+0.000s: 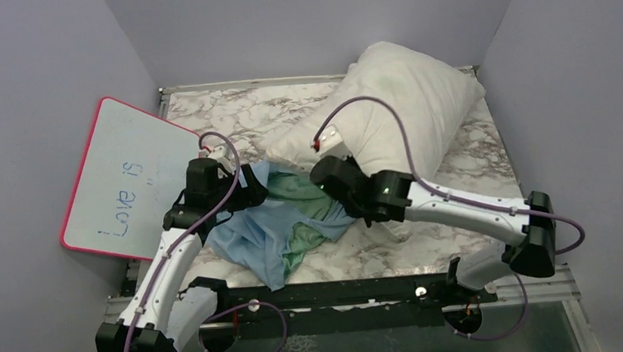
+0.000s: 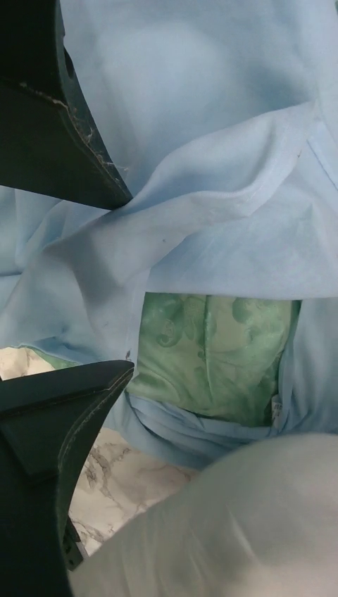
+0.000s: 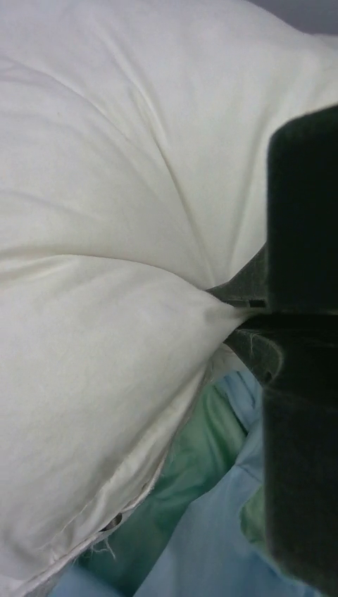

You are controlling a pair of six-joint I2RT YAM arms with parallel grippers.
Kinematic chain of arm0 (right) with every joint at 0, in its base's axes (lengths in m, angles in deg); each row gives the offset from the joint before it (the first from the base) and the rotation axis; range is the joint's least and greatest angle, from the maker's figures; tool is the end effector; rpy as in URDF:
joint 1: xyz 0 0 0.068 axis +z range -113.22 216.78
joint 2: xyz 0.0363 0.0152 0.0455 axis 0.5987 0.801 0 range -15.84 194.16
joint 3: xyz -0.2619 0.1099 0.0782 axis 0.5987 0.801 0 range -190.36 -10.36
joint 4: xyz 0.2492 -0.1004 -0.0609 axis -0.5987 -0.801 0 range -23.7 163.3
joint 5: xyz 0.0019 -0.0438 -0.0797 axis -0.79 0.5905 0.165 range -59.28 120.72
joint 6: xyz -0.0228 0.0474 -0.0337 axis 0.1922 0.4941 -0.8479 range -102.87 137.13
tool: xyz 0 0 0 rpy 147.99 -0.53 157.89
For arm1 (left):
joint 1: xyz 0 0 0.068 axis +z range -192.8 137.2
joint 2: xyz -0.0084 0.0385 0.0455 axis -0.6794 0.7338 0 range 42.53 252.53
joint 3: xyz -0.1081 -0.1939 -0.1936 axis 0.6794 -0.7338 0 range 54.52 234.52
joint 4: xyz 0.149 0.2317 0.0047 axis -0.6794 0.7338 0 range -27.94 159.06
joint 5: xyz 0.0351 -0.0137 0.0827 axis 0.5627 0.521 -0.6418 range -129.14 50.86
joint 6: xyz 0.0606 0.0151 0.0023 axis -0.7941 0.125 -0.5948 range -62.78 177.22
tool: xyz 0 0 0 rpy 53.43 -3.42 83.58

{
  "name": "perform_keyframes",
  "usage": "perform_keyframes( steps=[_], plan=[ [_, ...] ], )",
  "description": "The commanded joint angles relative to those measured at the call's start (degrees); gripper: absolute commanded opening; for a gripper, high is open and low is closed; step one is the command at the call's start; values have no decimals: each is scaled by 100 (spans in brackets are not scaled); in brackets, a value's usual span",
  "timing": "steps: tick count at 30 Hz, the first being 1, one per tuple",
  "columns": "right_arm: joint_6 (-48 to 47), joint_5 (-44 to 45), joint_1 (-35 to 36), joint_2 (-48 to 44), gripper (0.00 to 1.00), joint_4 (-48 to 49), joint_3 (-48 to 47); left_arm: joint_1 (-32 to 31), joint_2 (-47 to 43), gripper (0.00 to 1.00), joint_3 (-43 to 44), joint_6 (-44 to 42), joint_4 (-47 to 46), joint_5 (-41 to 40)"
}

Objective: Remove the pillowcase from the pillow
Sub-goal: Adjust the pillowcase at the center of the board.

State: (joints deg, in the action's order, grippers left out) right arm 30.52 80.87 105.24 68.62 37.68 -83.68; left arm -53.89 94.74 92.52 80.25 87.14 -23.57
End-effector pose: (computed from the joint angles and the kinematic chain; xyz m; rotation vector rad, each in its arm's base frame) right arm 0.1554 0.2941 0.3312 -0.6038 1.9714 -0.1903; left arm 0.1977 -0.0518 0.2583 -0.0907 2.3003 -0.6197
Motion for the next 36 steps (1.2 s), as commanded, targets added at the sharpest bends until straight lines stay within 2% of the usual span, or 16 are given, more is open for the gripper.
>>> perform_keyframes(
  steps=[1,4,7,9,12,14,19,24,32,36],
  plan=[
    [551,-673,-852,-674,1,662,-822,-11,-374,81,11,-15,-146,-17],
    [882,-1112,-1280,-688,1,504,-1228,-121,-468,81,87,9,-219,153],
    [1173,-1225,-1519,-543,1,301,-1678,-574,-458,81,292,-18,-272,-32],
    [1369,-1311,-1698,-407,1,129,-2038,-1140,-285,81,462,-82,-352,-308],
    [1602,-1614,-1982,-224,1,1,-2500,-2331,291,82,739,-130,-503,-909],
    [1720,-1690,-2049,-120,1,-103,-2819,-2767,653,82,685,30,-915,-1100],
    [1874,-1773,-2144,-70,1,-188,-3053,-2948,1432,82,138,737,-2518,-999],
    [1965,-1877,-2237,-220,1,-140,-2954,-3292,2227,82,67,1045,-3600,-1376],
    [2063,-1872,-2304,-234,1,-169,-2854,-3771,3574,83,533,1095,-4116,-1513],
    [2089,-1901,-2305,-204,1,-148,-2834,-3909,4216,82,837,1167,-3998,-2063]
  ],
)
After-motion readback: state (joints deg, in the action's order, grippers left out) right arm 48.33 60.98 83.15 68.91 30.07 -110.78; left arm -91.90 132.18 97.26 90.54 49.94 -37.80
